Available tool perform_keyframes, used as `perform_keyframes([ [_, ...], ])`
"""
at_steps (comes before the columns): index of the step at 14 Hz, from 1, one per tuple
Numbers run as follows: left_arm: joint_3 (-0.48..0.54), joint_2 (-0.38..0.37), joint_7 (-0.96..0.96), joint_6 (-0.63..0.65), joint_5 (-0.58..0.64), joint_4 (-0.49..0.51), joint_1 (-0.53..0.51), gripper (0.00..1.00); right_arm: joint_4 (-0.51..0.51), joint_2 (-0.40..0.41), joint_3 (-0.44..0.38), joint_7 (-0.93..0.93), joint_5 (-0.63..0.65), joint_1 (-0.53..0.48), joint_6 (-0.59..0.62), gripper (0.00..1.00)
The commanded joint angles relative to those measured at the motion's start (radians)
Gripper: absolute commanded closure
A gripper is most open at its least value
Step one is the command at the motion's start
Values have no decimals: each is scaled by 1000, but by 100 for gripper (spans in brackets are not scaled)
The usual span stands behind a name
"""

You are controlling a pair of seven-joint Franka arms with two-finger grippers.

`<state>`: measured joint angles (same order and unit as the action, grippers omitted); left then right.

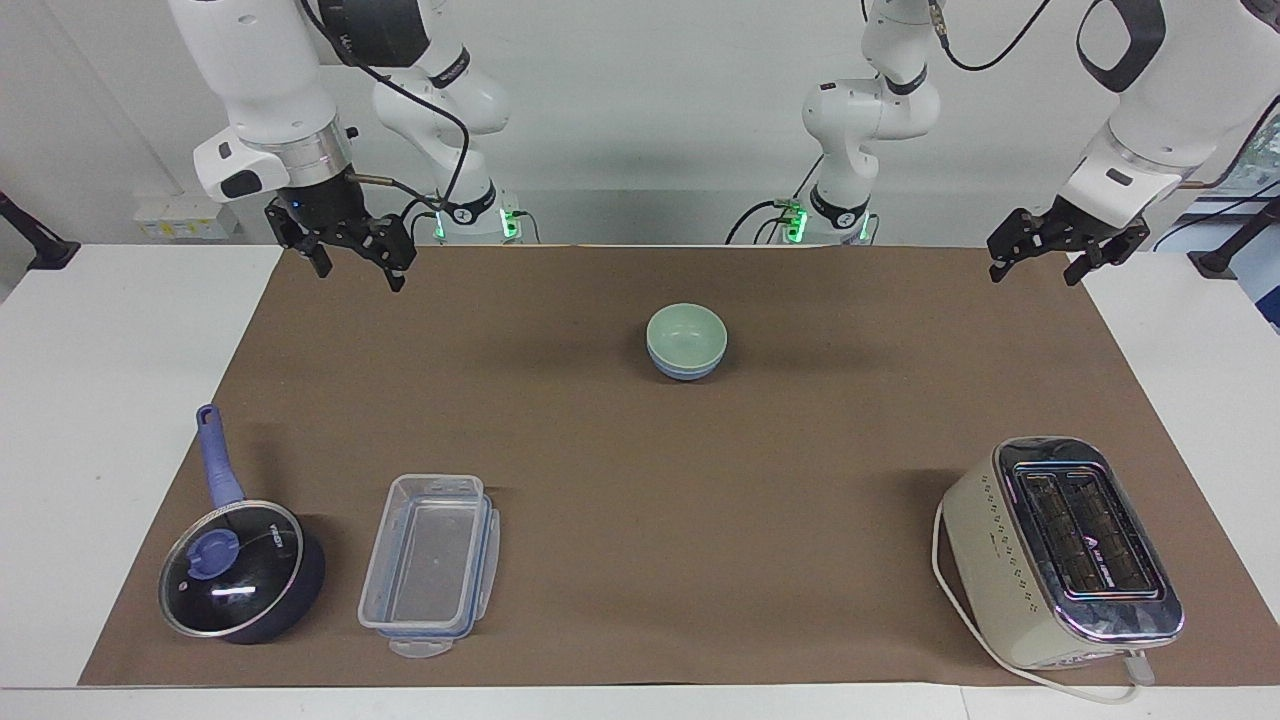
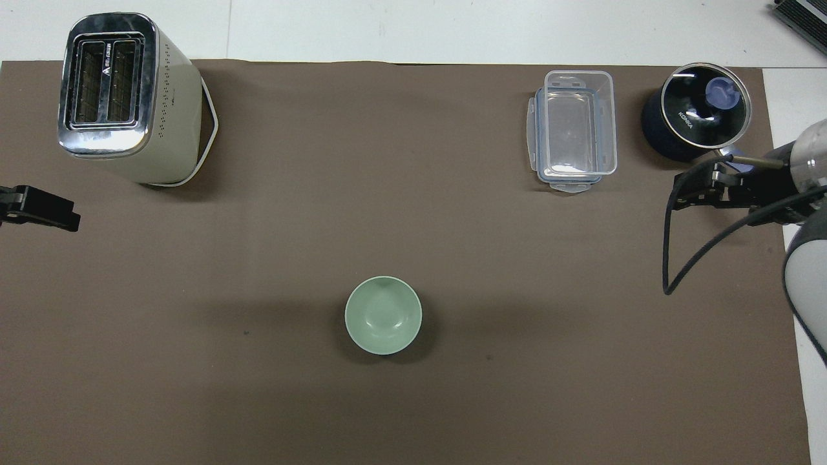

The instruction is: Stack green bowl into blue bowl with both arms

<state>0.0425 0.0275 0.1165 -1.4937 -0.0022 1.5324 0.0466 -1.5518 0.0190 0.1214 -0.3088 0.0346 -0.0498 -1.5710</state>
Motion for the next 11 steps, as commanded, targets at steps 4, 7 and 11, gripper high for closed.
perform_keyframes([
  [4,2,-6,-12,20,16,-8,4,0,-24,-28,7,68,2,-35,2,0],
  [7,2,-6,-12,20,16,-8,4,0,-19,-28,9,68,1,-35,-3,0],
  [11,-6,-55,-18,78,16,-9,18,0,1,-18,10,96,-1,-36,-1,0],
])
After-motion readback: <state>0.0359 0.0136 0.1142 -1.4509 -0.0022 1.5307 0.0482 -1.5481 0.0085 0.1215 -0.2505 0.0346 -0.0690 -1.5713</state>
